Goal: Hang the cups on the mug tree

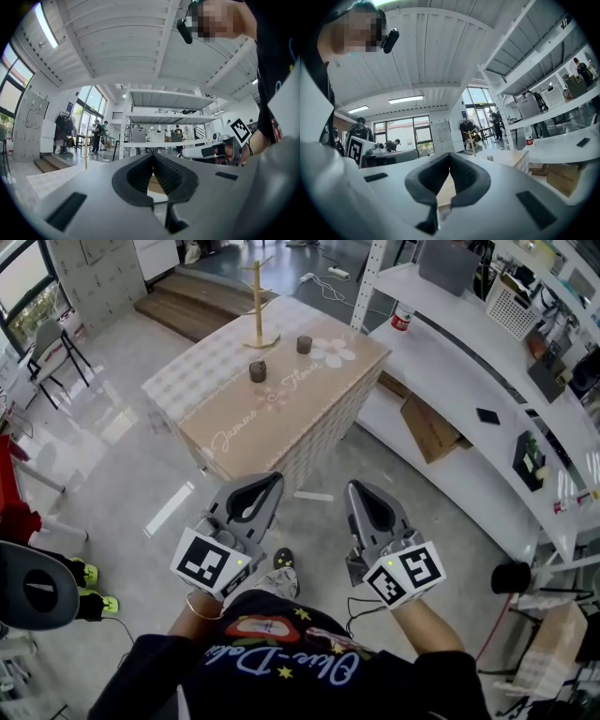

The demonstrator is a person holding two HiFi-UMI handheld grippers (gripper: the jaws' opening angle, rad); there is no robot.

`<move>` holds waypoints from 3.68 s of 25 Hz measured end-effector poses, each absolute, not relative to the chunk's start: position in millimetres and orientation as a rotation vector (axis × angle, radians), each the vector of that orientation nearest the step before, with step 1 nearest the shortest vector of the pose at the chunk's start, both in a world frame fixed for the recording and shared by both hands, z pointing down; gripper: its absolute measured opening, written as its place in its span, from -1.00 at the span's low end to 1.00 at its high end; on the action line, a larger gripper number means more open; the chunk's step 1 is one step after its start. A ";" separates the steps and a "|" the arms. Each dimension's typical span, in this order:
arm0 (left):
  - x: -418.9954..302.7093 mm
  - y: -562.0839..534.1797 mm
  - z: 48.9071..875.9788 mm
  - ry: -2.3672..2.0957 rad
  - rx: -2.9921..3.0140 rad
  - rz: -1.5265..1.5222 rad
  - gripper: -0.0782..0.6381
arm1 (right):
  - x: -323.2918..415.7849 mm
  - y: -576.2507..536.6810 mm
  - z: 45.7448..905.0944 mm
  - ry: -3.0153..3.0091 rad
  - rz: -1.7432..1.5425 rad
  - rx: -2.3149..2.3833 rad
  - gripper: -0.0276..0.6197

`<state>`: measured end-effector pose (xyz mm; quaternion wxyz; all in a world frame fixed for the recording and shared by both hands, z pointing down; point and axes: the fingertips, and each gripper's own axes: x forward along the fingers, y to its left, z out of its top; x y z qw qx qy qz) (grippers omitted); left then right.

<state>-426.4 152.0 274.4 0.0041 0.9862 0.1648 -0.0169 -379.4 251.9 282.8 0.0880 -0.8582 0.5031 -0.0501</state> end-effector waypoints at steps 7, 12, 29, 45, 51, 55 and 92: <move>-402.6 150.0 282.0 0.527 3.090 -0.012 -0.76 | -354.7 244.3 288.1 1.506 -0.186 -2.544 -0.89; -388.6 142.0 280.8 0.526 3.085 -0.013 -0.76 | -339.8 236.8 287.2 1.509 -0.195 -2.544 -0.89; -317.9 120.0 278.2 0.559 3.064 -0.048 -0.76 | -273.5 214.7 280.0 1.487 -0.181 -2.579 -0.89; -287.3 97.7 286.9 0.548 3.062 -0.032 -0.76 | -241.6 180.8 281.7 1.536 -0.207 -2.562 -0.89; -275.1 83.0 285.6 0.449 3.074 -0.033 -0.76 | -227.7 165.0 279.0 1.618 -0.209 -2.516 -0.89; -263.5 82.8 287.3 0.418 3.073 -0.025 -0.76 | -212.2 162.0 283.8 1.640 -0.236 -2.492 -0.89; -155.3 104.6 298.2 0.150 3.103 0.075 -0.76 | -93.3 168.8 296.3 1.845 -0.333 -2.309 -0.89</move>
